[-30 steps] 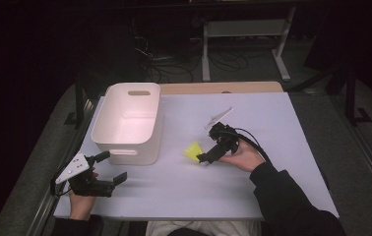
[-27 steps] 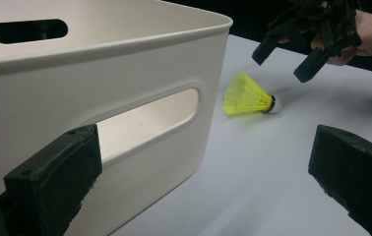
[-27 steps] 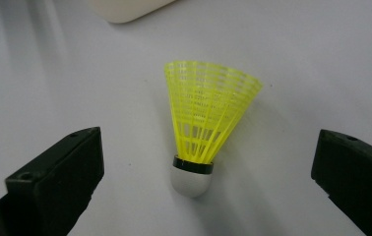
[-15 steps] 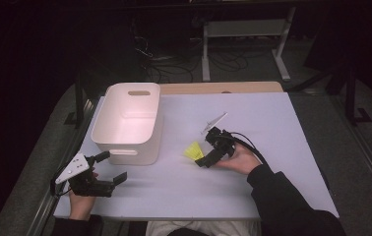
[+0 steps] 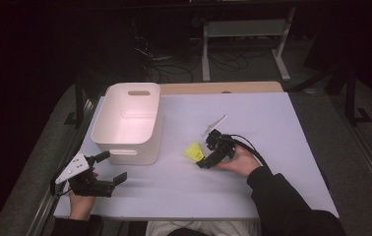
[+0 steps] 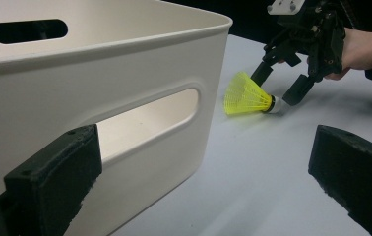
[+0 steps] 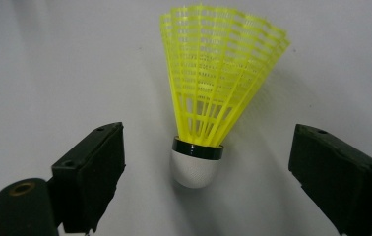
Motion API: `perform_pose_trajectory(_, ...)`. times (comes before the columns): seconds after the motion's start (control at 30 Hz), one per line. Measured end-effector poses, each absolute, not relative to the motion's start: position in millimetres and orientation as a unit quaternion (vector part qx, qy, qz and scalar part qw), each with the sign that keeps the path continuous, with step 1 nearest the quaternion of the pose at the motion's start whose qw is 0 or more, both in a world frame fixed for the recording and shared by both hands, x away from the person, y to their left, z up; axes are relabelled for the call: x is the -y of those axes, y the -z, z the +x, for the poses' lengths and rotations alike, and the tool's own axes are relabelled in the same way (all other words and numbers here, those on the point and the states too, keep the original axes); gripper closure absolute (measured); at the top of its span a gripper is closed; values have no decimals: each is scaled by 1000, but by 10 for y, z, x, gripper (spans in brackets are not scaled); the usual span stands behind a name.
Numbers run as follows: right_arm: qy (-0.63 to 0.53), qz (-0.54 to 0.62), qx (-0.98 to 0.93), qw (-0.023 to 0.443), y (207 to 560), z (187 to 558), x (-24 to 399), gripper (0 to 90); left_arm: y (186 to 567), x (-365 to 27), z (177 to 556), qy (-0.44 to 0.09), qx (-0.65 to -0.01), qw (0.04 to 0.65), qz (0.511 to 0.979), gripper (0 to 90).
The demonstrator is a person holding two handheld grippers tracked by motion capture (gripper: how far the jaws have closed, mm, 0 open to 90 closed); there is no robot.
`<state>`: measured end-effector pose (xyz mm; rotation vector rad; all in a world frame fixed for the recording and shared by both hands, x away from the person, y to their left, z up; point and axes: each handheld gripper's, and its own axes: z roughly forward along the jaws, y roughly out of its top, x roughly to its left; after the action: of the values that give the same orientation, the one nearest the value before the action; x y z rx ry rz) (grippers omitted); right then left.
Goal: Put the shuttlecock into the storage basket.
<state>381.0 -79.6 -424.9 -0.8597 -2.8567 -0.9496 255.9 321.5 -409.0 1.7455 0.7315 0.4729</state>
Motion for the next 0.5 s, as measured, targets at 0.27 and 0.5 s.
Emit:
perform_pose_trajectory(0.27, 299, -276, 913, 9, 4274, 3802, 795, 253, 4089, -3216, 2559, -201, -311, 561, 741, 0)
perform_pose_trajectory(0.5, 292, -278, 915, 10, 4294, 3805, 782, 362, 4089, -3216, 2559, -201, -310, 561, 741, 0)
